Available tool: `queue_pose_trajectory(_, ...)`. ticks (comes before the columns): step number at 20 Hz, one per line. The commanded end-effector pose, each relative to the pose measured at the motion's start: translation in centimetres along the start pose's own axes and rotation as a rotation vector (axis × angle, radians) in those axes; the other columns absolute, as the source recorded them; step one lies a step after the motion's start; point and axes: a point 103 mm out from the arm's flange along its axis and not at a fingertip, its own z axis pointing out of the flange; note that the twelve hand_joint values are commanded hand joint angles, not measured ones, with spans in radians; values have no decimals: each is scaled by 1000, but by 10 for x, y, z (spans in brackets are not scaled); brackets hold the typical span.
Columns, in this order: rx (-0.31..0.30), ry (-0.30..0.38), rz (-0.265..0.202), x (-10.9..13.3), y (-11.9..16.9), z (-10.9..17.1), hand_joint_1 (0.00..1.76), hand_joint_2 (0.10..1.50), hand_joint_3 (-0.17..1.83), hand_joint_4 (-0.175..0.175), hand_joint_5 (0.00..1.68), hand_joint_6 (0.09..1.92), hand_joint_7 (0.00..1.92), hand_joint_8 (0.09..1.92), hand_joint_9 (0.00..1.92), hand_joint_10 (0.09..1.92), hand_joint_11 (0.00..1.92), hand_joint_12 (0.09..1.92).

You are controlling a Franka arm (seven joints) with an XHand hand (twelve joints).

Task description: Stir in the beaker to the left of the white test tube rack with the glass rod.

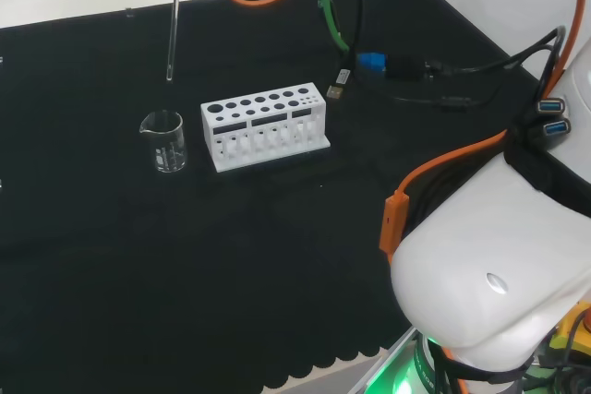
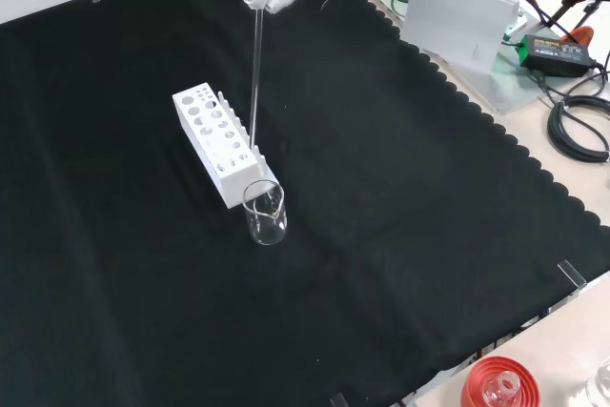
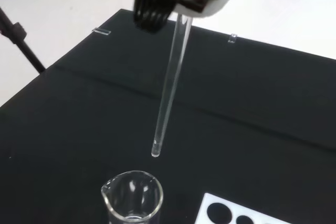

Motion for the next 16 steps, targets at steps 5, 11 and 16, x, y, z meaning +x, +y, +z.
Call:
queue_pose_trajectory(5,23,-3,-38,21,5,10,1185,724,765,-175,1037,1113,1495,779,1721,562,1577,773)
queue_pose_trajectory(11,38,1,-64,30,9,24,1185,724,765,-175,1038,1112,1498,777,1724,560,1578,773)
queue_pose_trajectory(16,62,9,-66,35,15,37,1185,723,766,-175,1038,1111,1500,775,1725,558,1579,774)
